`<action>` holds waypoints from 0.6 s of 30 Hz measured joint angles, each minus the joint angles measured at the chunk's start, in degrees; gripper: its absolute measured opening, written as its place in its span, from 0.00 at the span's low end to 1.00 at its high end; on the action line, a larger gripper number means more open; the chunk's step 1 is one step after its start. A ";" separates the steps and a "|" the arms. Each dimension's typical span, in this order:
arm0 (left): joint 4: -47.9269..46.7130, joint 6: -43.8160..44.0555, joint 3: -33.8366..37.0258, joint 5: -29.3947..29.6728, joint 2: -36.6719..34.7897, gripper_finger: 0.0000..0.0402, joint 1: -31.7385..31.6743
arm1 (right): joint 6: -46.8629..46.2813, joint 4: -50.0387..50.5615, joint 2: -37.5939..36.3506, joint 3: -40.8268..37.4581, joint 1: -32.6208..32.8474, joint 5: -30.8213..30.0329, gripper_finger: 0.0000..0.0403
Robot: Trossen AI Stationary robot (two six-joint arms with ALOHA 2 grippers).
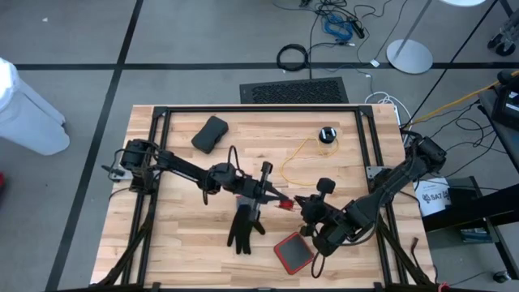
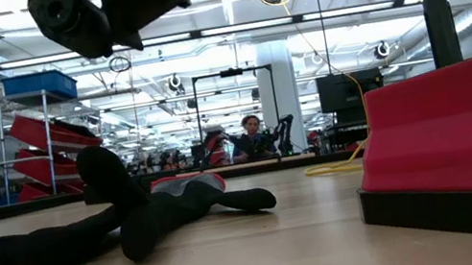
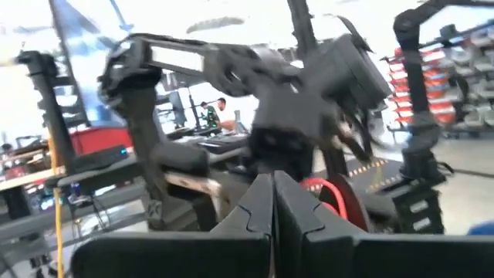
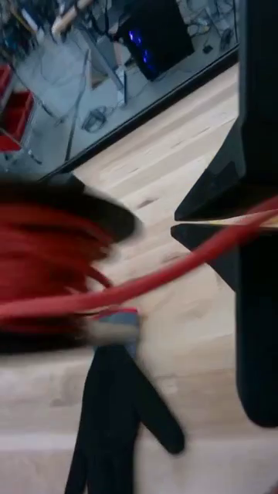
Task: Coil cords
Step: Coil the red wire onto the black spool
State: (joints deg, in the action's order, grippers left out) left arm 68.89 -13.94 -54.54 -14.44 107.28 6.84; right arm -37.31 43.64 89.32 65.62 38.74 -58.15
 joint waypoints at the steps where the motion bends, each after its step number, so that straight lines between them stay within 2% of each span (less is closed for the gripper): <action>1: 0.47 1.18 0.00 0.00 0.00 0.00 -0.49 | -0.58 -1.47 0.02 -1.61 0.00 -1.06 0.01; 5: 1.45 5.91 0.00 1.27 0.00 0.01 -2.96 | -3.89 -8.46 0.02 -8.22 -0.04 -6.40 0.00; 9: 0.79 8.95 0.00 5.82 0.01 0.01 -5.32 | -4.17 -17.09 0.02 -13.69 -1.30 -10.08 0.00; 12: -1.28 9.14 -0.02 9.28 0.32 0.01 -6.84 | -4.63 -20.91 0.02 -16.56 -3.38 -9.08 0.00; 18: -6.84 8.83 0.75 13.43 0.35 0.01 -9.97 | -8.68 -23.25 0.04 -19.29 -5.42 -2.08 0.00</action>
State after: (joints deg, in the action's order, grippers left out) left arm 62.05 -5.12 -53.80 -1.00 107.63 -3.13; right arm -46.00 20.39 89.35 46.33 33.32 -60.22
